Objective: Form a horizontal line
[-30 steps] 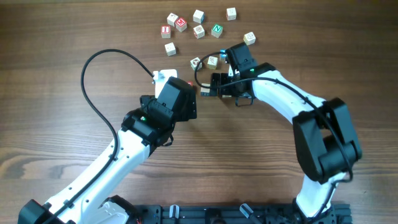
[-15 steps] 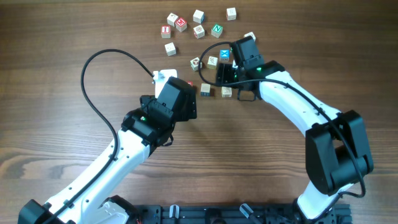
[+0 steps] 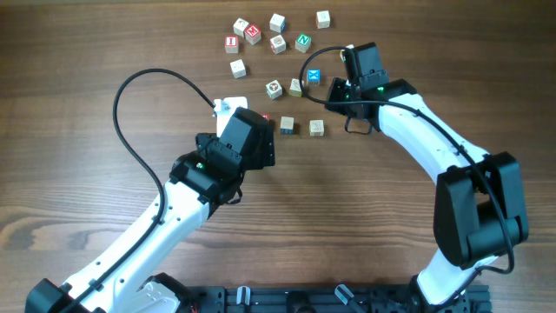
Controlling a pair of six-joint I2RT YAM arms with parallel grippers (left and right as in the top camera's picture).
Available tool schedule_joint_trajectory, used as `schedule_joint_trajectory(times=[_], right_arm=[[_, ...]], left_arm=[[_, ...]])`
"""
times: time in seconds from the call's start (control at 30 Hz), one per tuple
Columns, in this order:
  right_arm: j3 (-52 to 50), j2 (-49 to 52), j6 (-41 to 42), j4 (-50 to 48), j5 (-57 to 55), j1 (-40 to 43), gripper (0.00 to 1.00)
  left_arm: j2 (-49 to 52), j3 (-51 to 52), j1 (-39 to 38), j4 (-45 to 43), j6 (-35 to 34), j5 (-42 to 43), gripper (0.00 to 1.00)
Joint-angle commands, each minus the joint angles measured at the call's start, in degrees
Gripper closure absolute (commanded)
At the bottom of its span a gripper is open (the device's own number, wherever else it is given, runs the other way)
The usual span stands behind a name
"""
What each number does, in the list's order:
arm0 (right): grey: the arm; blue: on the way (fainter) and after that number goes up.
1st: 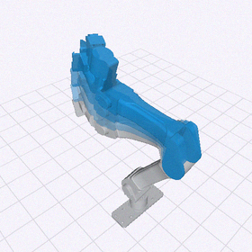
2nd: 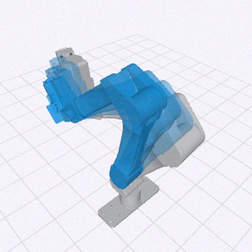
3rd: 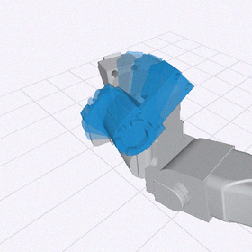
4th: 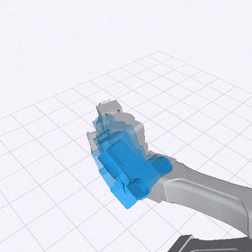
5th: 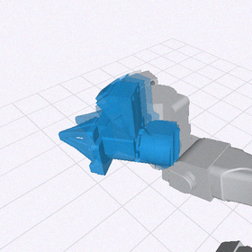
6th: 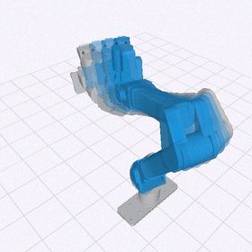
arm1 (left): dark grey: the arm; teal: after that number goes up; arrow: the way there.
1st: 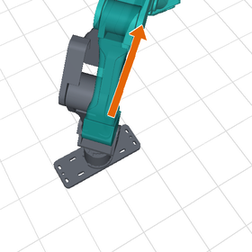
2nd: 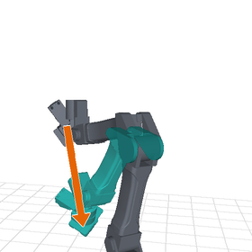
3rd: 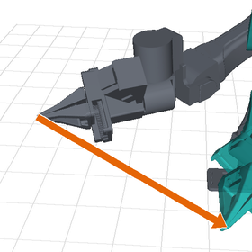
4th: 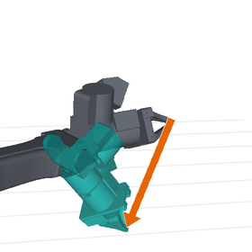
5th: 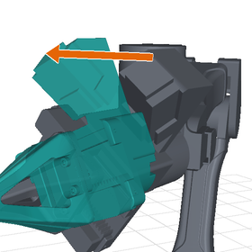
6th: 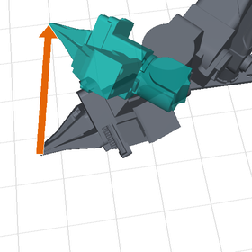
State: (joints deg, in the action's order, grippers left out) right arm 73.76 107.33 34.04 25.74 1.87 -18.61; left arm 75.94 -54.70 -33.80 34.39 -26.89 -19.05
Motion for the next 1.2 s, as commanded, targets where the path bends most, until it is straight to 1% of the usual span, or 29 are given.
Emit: schedule_joint_trajectory(times=[0.0, 0.23, 0.3, 0.5, 0.67, 0.83, 0.93, 1.17], right_arm=[[0.4, 4.2, 0.4, -1.0, 0.4, -0.2, 0.96], [0.4, 9.1, 0.4, -3.6, 7.3, -0.2, 0.96], [0.4, 9.6, 0.4, -3.9, 7.3, -0.2, 0.96], [0.4, 12.5, -5.0, -5.9, 12.7, -0.7, 0.96], [0.4, 14.9, -5.5, -5.7, 12.7, -1.7, 0.96], [0.4, 14.9, -5.4, -5.7, 13.3, -1.8, 0.96], [0.6, 14.6, -5.4, -6.3, 10.5, -1.5, 0.96], [2.4, 6.6, -5.4, -1.0, 6.9, 1.3, 0.96]], left_arm=[[-0.9, 0.2, -0.1, 0.0, -0.3, -1.0, 0.00], [-0.9, 0.2, -0.1, 0.0, -0.3, -1.0, 0.00], [-0.9, 0.2, -0.1, 0.0, -0.3, -1.0, 0.00], [-0.9, 0.2, -0.1, 0.0, -0.3, -1.0, 0.00], [-0.9, 0.2, -0.1, 0.0, -0.3, -1.0, 0.00], [-0.9, 0.2, -0.1, 0.0, -0.3, -1.0, 0.00], [-0.9, 0.2, -0.1, 0.0, -0.3, -1.0, 0.00], [-0.9, 0.2, -0.1, 0.0, -0.3, -1.0, 0.00]])
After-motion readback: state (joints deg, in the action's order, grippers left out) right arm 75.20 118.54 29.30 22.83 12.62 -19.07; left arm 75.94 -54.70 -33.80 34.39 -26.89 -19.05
